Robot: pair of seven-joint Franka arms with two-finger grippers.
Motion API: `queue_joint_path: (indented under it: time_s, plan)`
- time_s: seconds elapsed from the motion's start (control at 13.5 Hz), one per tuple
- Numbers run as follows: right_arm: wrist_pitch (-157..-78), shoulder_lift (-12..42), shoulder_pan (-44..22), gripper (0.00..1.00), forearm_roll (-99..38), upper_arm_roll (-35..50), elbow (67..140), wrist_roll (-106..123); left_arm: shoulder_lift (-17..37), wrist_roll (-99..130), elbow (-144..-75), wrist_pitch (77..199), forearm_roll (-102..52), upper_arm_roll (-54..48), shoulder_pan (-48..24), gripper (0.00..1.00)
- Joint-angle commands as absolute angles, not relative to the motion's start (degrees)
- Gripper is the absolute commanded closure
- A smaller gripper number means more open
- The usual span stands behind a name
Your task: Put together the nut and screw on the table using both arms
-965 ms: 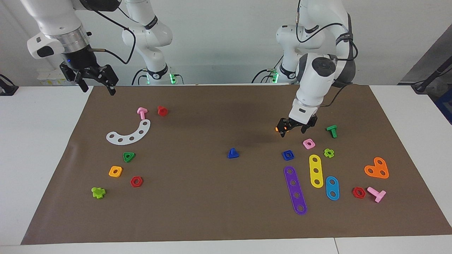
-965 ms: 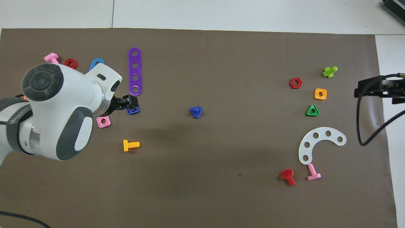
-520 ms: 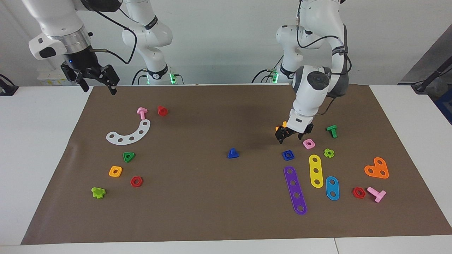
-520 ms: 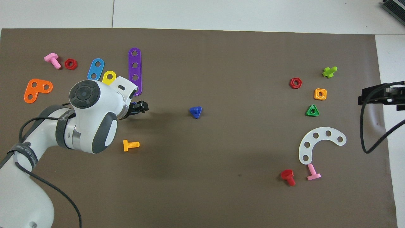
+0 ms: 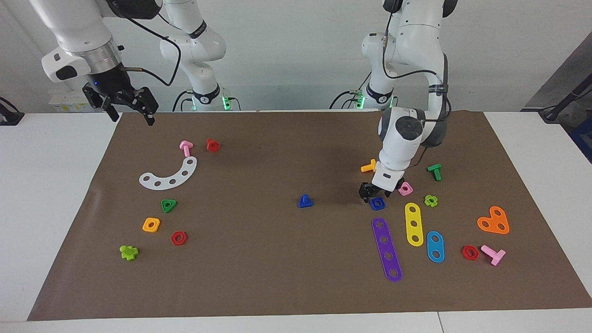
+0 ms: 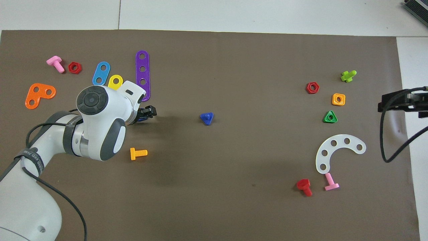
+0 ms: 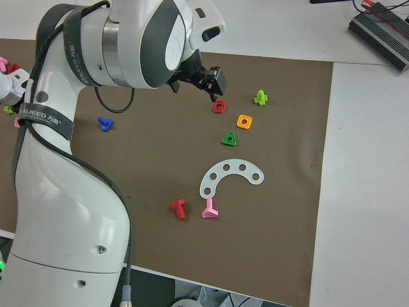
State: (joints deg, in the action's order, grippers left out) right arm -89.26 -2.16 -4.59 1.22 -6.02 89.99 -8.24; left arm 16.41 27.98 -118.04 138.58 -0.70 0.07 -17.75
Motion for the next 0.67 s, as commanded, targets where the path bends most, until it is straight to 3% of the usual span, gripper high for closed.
queue_joint_path:
  time_s: [0.0,0.59]
  plan:
    - [-89.1,-3.4,-3.7,0.0,1.4,-5.5,91.1,-7.5,17.3,28.7,-117.7,140.1,-0.5,0.9,-18.5,0.2]
    - [-88.9,-3.4,-4.4,0.0,0.7,-5.3,91.1,-7.3,17.8,28.7,-117.8,140.1,1.7,0.9,-18.2,0.33]
